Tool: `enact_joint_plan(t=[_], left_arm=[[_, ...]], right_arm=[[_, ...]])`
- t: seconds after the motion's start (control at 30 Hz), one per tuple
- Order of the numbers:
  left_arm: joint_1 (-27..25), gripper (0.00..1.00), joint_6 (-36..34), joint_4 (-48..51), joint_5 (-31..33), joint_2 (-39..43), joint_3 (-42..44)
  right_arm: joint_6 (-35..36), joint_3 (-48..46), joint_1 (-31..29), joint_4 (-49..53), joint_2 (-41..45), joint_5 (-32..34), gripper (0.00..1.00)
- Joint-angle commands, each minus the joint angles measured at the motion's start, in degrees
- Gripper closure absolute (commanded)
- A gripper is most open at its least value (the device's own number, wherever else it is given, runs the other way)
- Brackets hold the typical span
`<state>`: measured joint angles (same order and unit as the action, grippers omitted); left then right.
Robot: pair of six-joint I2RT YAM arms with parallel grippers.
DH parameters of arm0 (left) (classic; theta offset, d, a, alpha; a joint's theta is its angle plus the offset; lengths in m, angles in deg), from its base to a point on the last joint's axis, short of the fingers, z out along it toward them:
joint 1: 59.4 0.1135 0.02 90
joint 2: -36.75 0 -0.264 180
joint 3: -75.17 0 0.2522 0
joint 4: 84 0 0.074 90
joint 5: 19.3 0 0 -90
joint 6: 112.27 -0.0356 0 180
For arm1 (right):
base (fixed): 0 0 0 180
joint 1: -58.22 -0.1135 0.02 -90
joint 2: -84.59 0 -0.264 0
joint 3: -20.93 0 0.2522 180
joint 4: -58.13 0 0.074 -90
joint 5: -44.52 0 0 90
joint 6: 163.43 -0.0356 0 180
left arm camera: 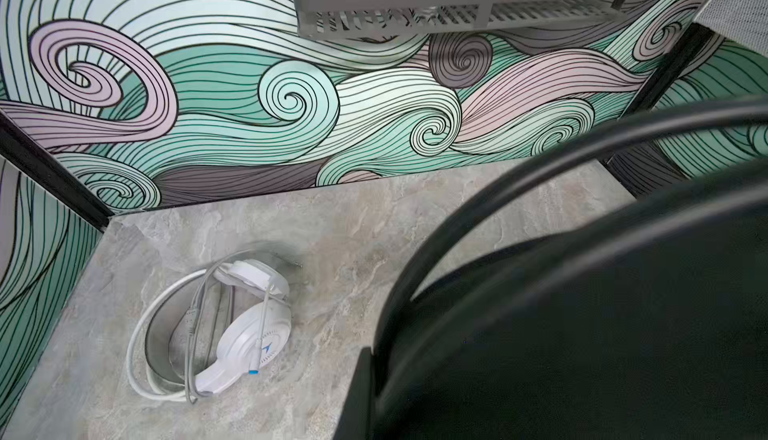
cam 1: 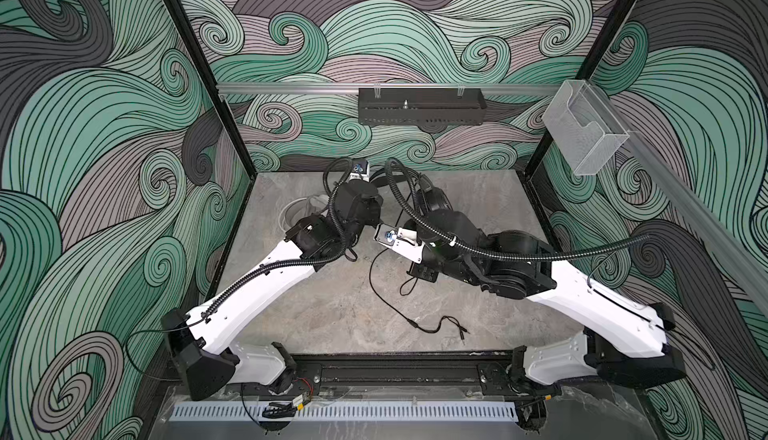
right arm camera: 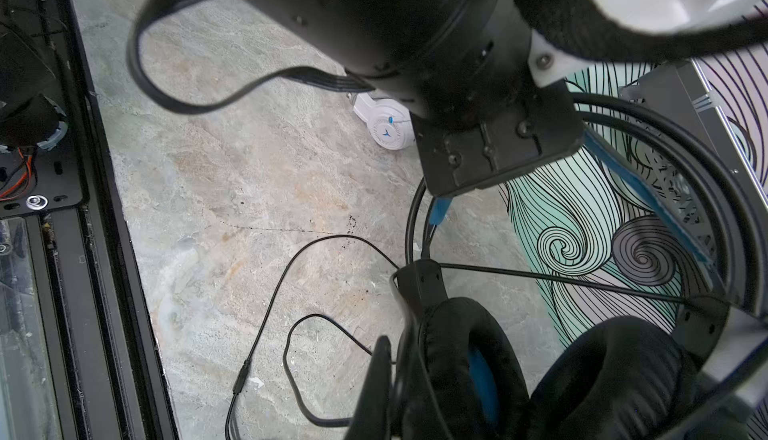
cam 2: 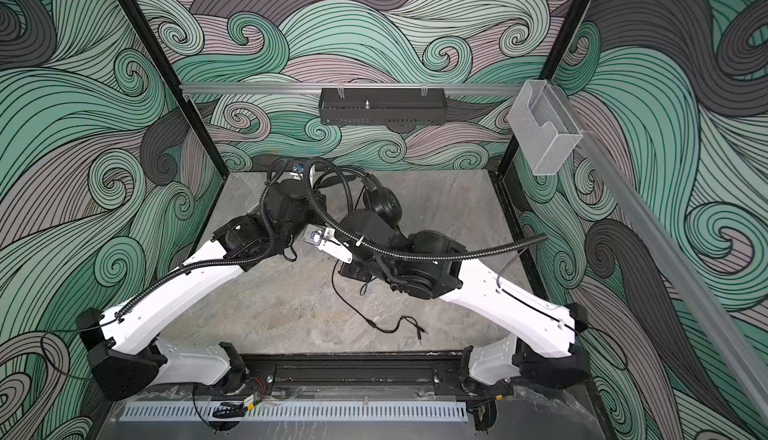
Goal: Wrap the headphones
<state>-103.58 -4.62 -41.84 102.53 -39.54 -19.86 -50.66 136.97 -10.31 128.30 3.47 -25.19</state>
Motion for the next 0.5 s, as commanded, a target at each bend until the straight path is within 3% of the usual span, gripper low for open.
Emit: enact_joint_plan(t=[0.0, 0.23, 0.47], left_arm=[[-0.5, 1.00, 5.5, -2.2, -1.6, 0.3, -0.6], [0.7, 1.00, 11.9, -3.1, -7.4, 0.0, 0.1], [0.8, 1.00, 9.7, -3.0, -5.9, 1.1, 1.4]], right_arm=[[-0.1, 3.0, -0.5, -1.9, -0.7, -1.8, 1.00], [-5.8, -3.0, -0.5, -6.9, 0.4, -7.3, 1.00], [-5.3, -3.4, -0.3, -6.7, 1.8, -4.7, 1.00]])
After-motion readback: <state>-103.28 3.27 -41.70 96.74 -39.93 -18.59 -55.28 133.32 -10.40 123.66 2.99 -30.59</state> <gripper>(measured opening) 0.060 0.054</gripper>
